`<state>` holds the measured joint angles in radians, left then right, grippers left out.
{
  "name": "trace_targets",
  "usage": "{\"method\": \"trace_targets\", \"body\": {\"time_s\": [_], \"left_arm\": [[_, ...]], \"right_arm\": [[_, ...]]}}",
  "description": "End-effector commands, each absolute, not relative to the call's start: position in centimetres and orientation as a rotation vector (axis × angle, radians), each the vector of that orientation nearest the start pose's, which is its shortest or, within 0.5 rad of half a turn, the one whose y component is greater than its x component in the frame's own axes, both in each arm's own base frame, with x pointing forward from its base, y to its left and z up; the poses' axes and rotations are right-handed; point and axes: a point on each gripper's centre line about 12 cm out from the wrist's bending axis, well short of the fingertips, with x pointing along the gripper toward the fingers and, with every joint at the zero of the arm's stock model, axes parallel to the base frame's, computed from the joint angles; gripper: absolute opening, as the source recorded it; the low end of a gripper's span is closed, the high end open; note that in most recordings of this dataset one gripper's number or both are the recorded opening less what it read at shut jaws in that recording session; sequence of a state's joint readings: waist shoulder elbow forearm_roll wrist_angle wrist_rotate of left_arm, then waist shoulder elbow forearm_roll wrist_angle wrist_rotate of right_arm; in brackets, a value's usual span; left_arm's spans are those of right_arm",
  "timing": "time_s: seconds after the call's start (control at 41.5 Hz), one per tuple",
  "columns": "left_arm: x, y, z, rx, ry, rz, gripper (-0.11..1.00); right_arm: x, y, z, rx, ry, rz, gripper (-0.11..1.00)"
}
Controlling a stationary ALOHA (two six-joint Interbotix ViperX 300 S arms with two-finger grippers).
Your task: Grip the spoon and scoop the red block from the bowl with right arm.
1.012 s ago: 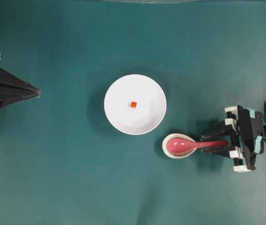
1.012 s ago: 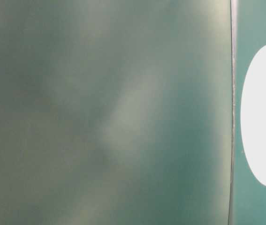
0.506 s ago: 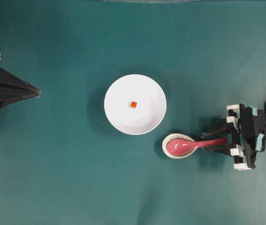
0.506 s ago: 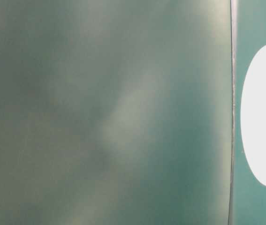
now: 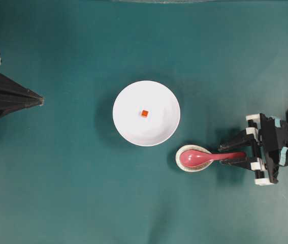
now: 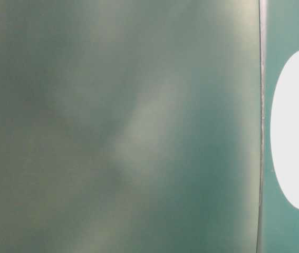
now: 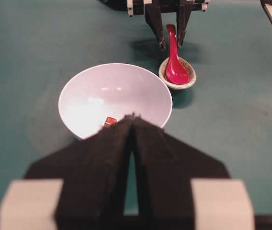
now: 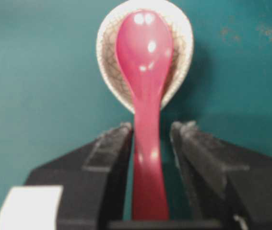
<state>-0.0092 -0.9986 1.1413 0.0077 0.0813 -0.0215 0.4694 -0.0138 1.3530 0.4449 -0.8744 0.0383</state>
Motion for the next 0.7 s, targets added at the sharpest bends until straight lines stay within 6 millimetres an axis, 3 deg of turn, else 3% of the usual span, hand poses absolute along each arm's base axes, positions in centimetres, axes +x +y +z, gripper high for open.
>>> {"method": "trace_targets", "body": {"time_s": [0.0, 0.674], "left_arm": [[19.54, -0.2, 28.35, -0.011, 0.192, -0.009, 0.0], [19.57, -0.2, 28.21, -0.013, 0.198, -0.009, 0.0]], "right_arm": [[21.75, 6.82, 8.44, 0.125, 0.467, 0.064, 0.45], [21.7, 6.81, 8.42, 0.118, 0.468, 0.066, 0.34]]}}
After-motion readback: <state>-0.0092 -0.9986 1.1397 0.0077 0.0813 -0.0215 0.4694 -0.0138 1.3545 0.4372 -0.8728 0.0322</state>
